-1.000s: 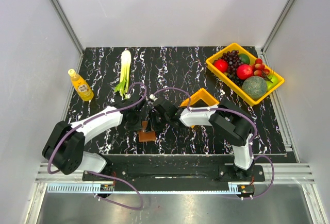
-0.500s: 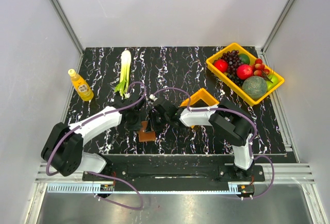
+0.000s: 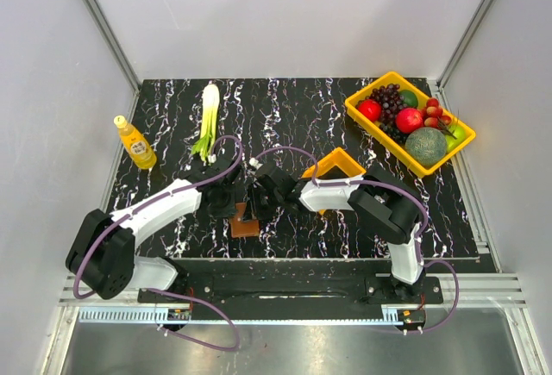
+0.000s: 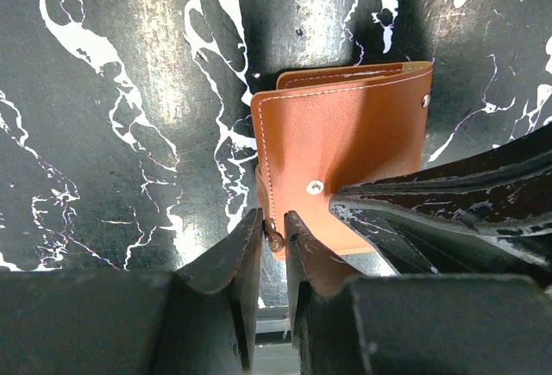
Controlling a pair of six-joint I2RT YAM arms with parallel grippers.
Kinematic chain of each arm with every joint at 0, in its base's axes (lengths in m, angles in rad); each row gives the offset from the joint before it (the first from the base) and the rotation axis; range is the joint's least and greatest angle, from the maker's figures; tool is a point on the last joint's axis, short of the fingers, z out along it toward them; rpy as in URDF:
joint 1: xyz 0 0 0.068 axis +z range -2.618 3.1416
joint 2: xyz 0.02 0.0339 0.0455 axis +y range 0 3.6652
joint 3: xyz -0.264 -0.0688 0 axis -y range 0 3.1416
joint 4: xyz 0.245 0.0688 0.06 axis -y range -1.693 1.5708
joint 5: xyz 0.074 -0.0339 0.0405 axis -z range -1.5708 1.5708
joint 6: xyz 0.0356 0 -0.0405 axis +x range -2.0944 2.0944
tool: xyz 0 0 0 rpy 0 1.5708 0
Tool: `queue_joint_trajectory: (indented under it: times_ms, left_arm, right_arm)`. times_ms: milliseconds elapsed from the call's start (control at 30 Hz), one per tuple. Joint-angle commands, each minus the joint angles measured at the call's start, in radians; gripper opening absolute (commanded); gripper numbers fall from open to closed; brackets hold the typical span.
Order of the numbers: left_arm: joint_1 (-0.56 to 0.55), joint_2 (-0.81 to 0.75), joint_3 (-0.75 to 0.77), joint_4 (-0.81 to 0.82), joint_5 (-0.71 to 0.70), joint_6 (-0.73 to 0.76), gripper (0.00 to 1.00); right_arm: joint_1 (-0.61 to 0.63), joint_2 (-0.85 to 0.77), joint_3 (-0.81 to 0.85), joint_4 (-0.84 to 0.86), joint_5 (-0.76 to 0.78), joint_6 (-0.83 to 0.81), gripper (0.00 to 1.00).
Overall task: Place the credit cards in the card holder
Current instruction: Close the card holder at the center of the board.
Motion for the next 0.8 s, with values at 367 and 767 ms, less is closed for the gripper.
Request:
queue_joint_trajectory:
  times_ms: [367, 767]
  left_arm:
    - [-0.003, -0.044, 0.02, 0.013, -0.023, -0.005, 0.18]
    - [-0.003, -0.071, 0.024, 0.029, -0.011, -0.011, 0.17]
  right_arm:
    - [0.01, 0.033, 0.02, -0.039, 0.018, -0.029, 0.09]
    - [0.01, 0.037, 0.025, -0.044, 0.012, -0.033, 0.09]
